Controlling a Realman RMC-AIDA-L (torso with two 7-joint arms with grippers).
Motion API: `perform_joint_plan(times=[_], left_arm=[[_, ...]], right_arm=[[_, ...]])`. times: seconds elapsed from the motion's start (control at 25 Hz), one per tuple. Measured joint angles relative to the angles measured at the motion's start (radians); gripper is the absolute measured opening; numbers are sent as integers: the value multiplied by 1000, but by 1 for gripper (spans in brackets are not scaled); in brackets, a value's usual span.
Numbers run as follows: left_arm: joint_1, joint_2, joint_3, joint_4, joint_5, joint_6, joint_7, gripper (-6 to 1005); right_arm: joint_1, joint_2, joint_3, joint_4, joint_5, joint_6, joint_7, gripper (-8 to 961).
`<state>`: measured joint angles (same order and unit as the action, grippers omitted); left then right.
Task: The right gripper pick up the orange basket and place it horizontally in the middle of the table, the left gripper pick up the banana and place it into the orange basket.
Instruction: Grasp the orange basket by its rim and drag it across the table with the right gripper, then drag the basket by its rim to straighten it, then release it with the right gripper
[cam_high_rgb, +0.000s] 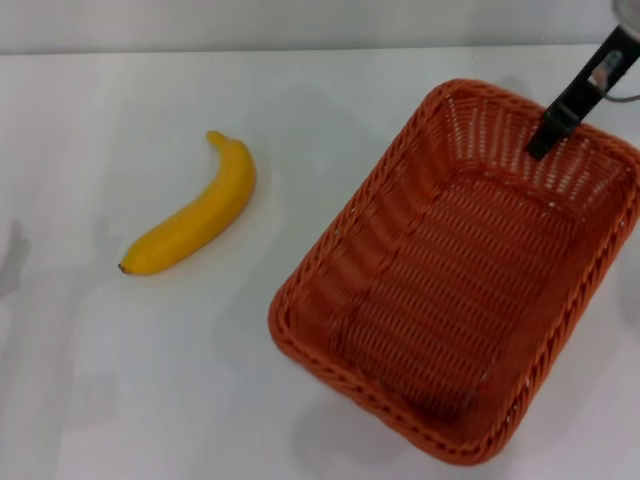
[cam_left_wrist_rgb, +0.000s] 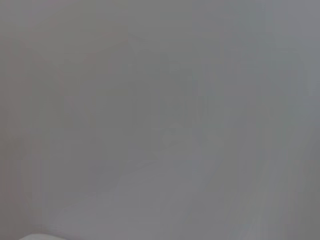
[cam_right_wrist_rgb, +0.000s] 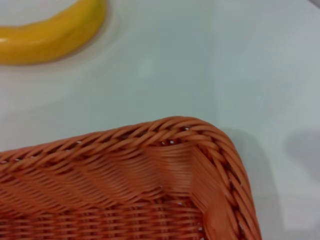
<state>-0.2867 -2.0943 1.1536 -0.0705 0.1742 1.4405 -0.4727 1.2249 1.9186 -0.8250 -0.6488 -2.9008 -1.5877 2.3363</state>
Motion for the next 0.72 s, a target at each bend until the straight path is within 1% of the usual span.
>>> perform_joint_plan(times=[0.2, 0.4, 0.44, 0.6, 0.72], left_arm=[[-6, 0, 0, 0, 0, 0, 0, 862], [-11, 1, 0, 0, 0, -2, 2, 861], [-11, 2, 0, 0, 0, -3, 2, 861], [-12, 2, 0, 0, -1, -4, 2, 862], [-14, 2, 0, 0, -1, -4, 2, 862]], right_arm=[[3, -59, 97, 49, 0, 5, 1, 163], [-3, -107, 195, 80, 5, -6, 1, 145], [-5, -121, 226, 96, 6, -5, 1, 146], [-34, -153, 342, 136, 10, 1, 1, 150], [-85, -164, 441, 140, 33, 3, 2, 152]])
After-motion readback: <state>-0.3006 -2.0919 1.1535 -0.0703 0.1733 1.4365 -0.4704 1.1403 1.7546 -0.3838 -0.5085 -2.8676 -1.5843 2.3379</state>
